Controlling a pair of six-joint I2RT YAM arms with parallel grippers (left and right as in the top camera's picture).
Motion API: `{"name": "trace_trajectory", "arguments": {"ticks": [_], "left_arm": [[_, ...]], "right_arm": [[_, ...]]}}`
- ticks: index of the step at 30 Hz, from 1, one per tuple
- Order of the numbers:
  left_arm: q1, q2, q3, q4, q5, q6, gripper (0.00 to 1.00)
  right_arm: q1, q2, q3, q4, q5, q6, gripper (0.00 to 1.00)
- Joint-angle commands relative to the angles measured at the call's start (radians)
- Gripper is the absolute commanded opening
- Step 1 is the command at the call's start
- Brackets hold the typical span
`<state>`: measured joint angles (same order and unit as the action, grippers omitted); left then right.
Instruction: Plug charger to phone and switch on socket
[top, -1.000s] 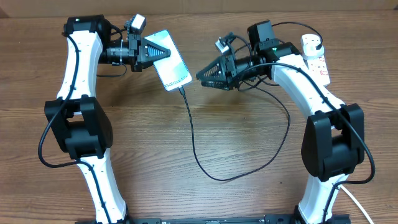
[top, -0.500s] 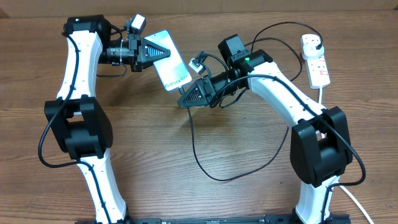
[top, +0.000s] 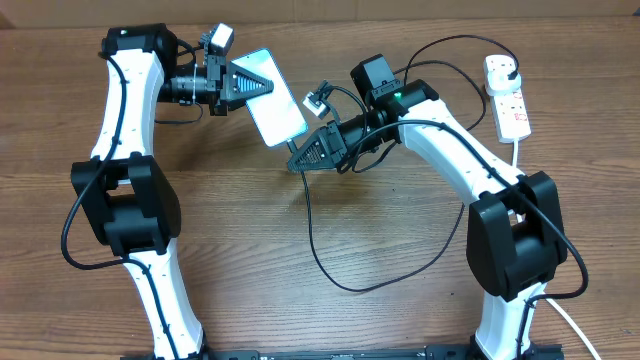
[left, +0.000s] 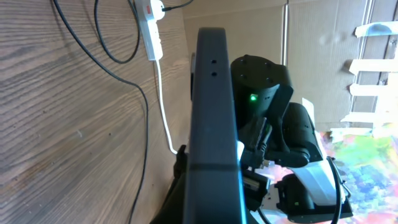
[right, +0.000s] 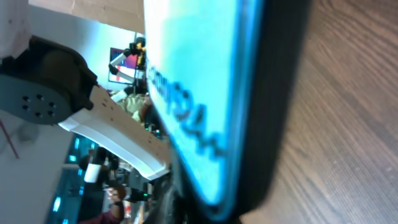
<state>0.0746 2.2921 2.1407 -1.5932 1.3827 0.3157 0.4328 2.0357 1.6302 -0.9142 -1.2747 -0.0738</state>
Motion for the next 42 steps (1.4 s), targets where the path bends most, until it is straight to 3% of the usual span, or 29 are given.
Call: {"name": "trace_trajectory", "arguments": {"ticks": [1,20,38,42], "left_arm": [[0.004,-0.003,0.016,-0.015,0.058,-0.005,0.04],[-0.040,-0.003,0.016,-0.064,0.018,0.056,0.04],[-0.043,-0.003,0.016,-0.097,-0.004,0.085,0.04],[-0.033,-0.003,0.016,-0.097,-0.004,0.084,0.04]], "right_arm": [[-0.009,0.011,0.012,0.031,0.023,0.034,0.04],[-0.009,0.011,0.012,0.174,0.017,0.187,0.04],[-0.009,0.011,0.012,0.180,0.017,0.190,0.04],[-0.010,0.011,0.012,0.176,0.017,0.189,0.40]]}}
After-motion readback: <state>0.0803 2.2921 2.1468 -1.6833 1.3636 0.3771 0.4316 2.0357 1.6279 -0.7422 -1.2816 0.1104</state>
